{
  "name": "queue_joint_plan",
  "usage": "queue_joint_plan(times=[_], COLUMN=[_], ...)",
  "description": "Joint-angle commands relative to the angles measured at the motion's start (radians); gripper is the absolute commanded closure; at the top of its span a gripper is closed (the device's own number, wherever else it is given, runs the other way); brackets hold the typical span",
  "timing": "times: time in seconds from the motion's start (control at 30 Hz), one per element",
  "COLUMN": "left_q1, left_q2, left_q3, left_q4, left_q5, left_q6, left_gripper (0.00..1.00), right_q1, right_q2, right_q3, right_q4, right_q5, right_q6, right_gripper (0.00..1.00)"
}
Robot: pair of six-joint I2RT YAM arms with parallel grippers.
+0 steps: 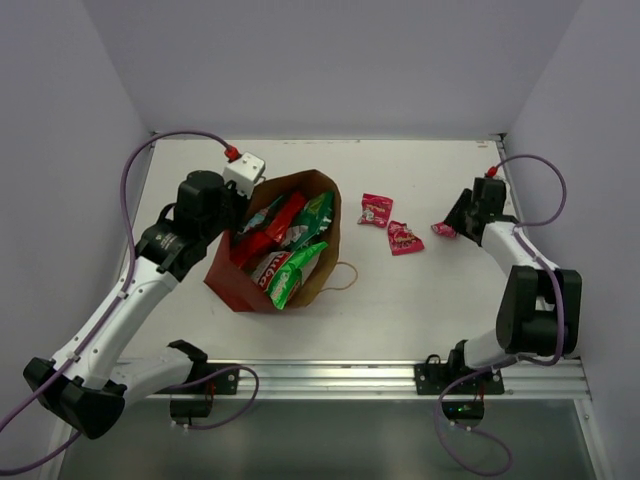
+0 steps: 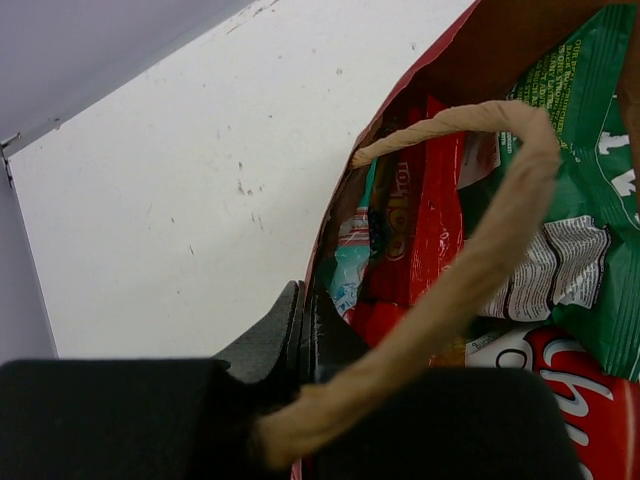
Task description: Take the snacks out of the paper bag
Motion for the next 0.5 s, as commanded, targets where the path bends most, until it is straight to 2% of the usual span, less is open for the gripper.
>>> queue_joint_plan(times=[0.0,0.07,0.13,0.33,0.37,0.47], left_q1=[0.003,0.001,0.001,0.001,0.001,0.001], left_q2=[-0.049,-0.053,-0.052,-0.047,-0.047,-0.046], left_q3=[0.019,0.023,0.031,0.054,0.055,0.052], left_q4=[0.148,0.151,0.156,0.159,0.157,0.160], left_q5=[0.041,0.039,0.045,0.068,0.072,0.078], left_q6=[0.029,0.023,0.009,-0.008,-0.009,-0.011], left_gripper=[1.00,1.00,1.00,1.00,1.00,1.00], right_q1=[0.006,0.035,0.078,0.383,0.464,0.624], right_q2=[-0.059,-0.127,-0.222,-0.389,-0.411,-0.396], right_q3=[0.061,0.035,0.044,0.107,0.113,0.157], right_q4=[-0.014,0.001,-0.014,-0.044,-0.037,-0.019], right_q5=[-0.075,-0.120,-0.147,-0.118,-0.112,-0.104], right_q6=[0.011,0.008,0.002,0.075,0.115,0.156], right_gripper=[0.40,0.22,0.17,0.16,0.16,0.17])
